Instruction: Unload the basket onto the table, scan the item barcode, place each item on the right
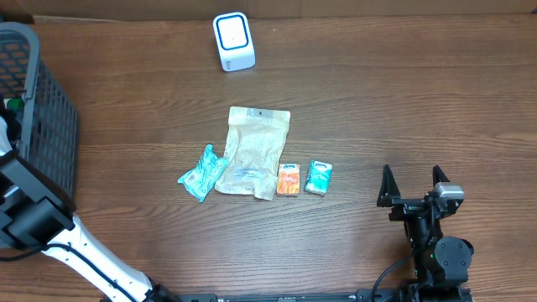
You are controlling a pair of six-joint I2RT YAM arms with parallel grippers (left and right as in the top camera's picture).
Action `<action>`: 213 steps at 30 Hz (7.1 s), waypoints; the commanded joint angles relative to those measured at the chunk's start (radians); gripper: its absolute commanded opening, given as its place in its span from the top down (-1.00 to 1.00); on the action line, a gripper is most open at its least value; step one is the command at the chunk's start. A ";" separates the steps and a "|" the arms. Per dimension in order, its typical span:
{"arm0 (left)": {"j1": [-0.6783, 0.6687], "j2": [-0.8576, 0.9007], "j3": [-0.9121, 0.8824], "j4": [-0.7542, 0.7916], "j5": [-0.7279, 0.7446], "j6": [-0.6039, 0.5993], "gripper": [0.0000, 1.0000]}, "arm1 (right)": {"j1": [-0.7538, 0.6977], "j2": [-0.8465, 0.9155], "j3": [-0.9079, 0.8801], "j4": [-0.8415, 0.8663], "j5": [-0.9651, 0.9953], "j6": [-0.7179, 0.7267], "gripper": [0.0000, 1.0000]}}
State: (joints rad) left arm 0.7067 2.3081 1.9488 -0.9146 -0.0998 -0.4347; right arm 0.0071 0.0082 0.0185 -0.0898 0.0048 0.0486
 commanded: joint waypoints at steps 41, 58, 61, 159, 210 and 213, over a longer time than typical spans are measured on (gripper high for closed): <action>0.002 0.003 0.230 0.131 0.014 -0.248 -0.99 | -0.002 -0.005 -0.010 0.006 0.005 -0.005 -0.99; 0.002 0.077 0.230 0.133 -0.076 -0.014 -1.00 | -0.002 -0.005 -0.010 0.006 0.005 -0.005 -0.99; 0.002 0.106 0.230 0.128 -0.074 0.007 -0.99 | -0.002 -0.005 -0.010 0.006 0.005 -0.005 -0.99; 0.002 0.066 0.252 0.007 -0.121 0.257 -0.75 | -0.002 -0.005 -0.010 0.006 0.005 -0.005 -0.99; 0.014 0.125 0.233 0.068 -0.121 0.282 -0.56 | -0.002 -0.005 -0.010 0.006 0.005 -0.005 -0.99; 0.014 0.125 0.222 0.075 -0.122 0.282 -0.55 | -0.002 -0.005 -0.010 0.006 0.005 -0.005 -0.99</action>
State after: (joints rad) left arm 0.7151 2.4226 2.1899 -0.8440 -0.2176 -0.1722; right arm 0.0071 0.0082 0.0185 -0.0902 0.0044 0.0486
